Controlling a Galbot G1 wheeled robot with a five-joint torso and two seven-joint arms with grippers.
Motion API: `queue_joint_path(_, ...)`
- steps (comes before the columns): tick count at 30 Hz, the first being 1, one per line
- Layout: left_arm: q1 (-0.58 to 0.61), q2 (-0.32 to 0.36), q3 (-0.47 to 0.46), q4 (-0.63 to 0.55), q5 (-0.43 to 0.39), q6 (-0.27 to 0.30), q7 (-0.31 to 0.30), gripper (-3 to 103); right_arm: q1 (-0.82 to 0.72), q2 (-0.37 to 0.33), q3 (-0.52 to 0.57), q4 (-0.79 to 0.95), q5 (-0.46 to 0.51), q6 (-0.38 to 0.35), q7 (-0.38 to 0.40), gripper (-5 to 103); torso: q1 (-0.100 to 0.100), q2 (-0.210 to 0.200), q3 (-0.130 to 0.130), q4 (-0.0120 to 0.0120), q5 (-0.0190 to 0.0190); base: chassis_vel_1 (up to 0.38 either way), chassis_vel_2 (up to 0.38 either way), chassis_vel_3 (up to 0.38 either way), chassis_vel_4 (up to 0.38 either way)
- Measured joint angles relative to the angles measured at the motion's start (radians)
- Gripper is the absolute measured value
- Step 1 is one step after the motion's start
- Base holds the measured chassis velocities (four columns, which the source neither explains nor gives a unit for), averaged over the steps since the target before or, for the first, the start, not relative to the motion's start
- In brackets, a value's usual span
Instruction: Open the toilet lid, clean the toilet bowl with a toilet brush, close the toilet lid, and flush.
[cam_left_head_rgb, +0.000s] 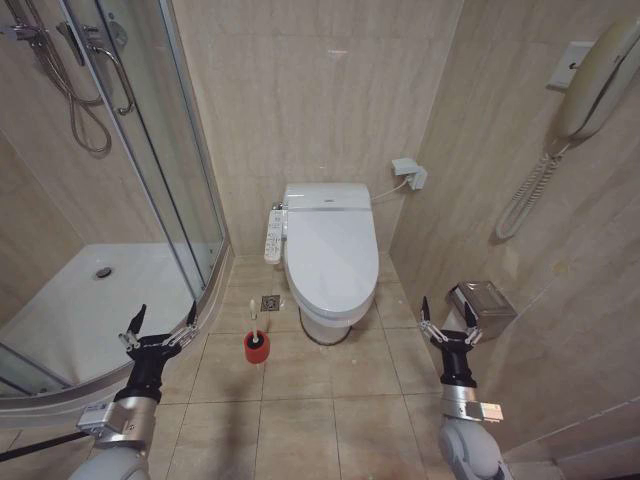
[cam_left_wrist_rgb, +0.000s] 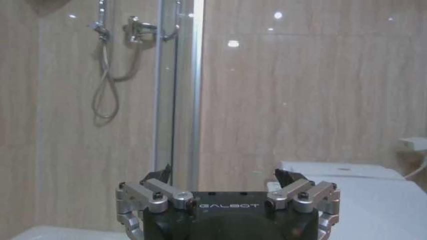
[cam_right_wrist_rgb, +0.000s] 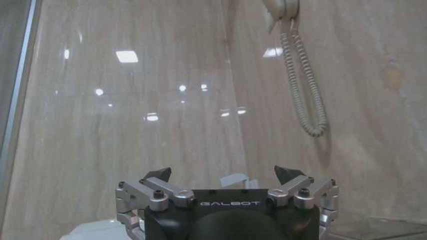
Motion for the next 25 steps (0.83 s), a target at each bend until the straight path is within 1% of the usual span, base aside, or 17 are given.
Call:
queue_joint_path(2,0.003,-0.008,-0.006,0.0,0.0,-0.001,0.0,100,-0.004,-0.004,0.003,0.0,0.003,0.002,0.0,100,0.0,0.0,0.0,0.0001,0.0,0.0,0.0,0.0,0.0)
queue_joint_path(5,0.021,-0.049,-0.021,-0.003,0.008,-0.006,0.0,100,-0.024,-0.017,0.01,0.012,0.014,0.007,-0.001,100,-0.001,0.0,0.0,-0.0001,0.0,0.0,0.0,0.0,0.0)
queue_joint_path(6,0.021,-0.049,-0.021,-0.003,0.008,-0.006,0.0,100,-0.024,-0.017,0.01,0.012,0.014,0.007,-0.001,100,-0.001,0.0,0.0,-0.0001,0.0,0.0,0.0,0.0,0.0)
queue_joint_path(9,0.045,-0.092,-0.027,-0.013,0.028,-0.019,0.004,100,-0.035,-0.026,0.016,0.027,0.018,0.014,-0.002,100,-0.001,0.0,0.0,0.0002,0.0,0.0,0.0,0.0,0.0)
queue_joint_path(10,0.045,-0.092,-0.027,-0.013,0.028,-0.019,0.004,100,-0.035,-0.026,0.016,0.027,0.018,0.014,-0.002,100,-0.001,0.0,0.0,0.0002,0.0,0.0,0.0,0.0,0.0)
queue_joint_path(13,0.066,-0.139,-0.038,-0.026,0.051,-0.029,0.013,100,-0.047,-0.032,0.021,0.048,0.032,0.019,-0.003,100,0.0,0.0,0.0,0.0001,0.0,0.0,0.0,0.0,0.0)
queue_joint_path(14,0.066,-0.139,-0.038,-0.026,0.051,-0.029,0.013,100,-0.047,-0.032,0.021,0.048,0.032,0.019,-0.003,100,0.0,0.0,0.0,0.0001,0.0,0.0,0.0,0.0,0.0)
queue_joint_path(18,0.085,-0.186,-0.07,-0.041,0.07,-0.037,0.019,100,-0.038,-0.032,0.022,0.056,0.047,0.02,-0.004,100,0.0,0.0,0.0,0.0,0.0,0.0,0.0,0.0,0.0)
queue_joint_path(25,0.113,-0.196,-0.125,-0.056,0.068,-0.052,0.024,100,-0.024,-0.036,0.016,0.054,0.054,0.02,-0.005,100,0.0,0.0,0.0,0.0001,0.0,0.0,0.0,0.0,0.0)
